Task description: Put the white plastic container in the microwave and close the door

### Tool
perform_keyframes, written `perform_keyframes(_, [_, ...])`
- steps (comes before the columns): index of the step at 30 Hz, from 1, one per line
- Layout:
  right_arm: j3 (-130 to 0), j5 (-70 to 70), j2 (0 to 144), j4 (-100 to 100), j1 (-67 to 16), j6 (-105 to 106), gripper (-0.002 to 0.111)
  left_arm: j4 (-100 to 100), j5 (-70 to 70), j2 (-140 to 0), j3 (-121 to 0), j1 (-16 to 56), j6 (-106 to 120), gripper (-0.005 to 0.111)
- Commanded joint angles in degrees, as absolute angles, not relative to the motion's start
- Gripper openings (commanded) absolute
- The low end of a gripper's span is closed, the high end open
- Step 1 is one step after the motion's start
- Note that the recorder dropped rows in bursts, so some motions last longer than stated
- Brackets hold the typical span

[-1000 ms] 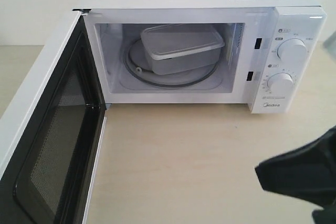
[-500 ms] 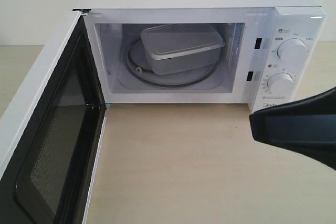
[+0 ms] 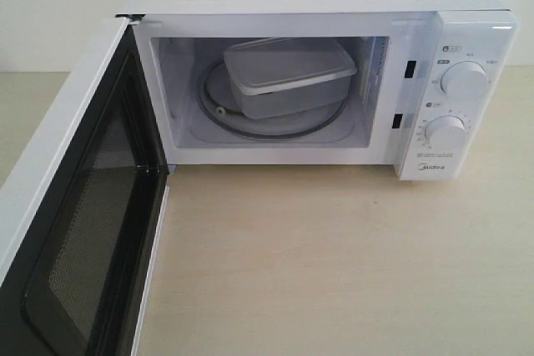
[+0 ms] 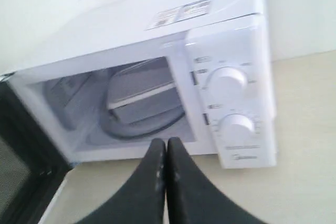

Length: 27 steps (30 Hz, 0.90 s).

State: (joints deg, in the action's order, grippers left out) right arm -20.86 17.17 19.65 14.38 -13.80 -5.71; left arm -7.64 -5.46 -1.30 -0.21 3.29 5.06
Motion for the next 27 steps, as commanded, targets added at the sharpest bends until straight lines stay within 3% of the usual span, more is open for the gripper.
perform_keyframes(1, [-12.99, 14.17, 9.60, 14.63, -3.35, -4.54, 0.000, -7.63, -5.12, -0.94, 0.00, 3.00, 4.45, 0.004])
perform_keyframes(6, [-6.63, 11.77, 1.98, 14.84, 2.10, -4.64, 0.000, -7.63, -5.12, -0.94, 0.00, 3.00, 4.45, 0.004])
perform_keyframes(21, [0.00, 13.07, 0.00, 15.52, 2.22, -2.62, 0.000, -7.63, -5.12, -0.94, 0.00, 3.00, 4.45, 0.004])
perform_keyframes(27, [0.00, 14.43, 0.00, -1.08, 2.22, -2.85, 0.000, -7.63, -5.12, -0.94, 0.00, 3.00, 4.45, 0.004])
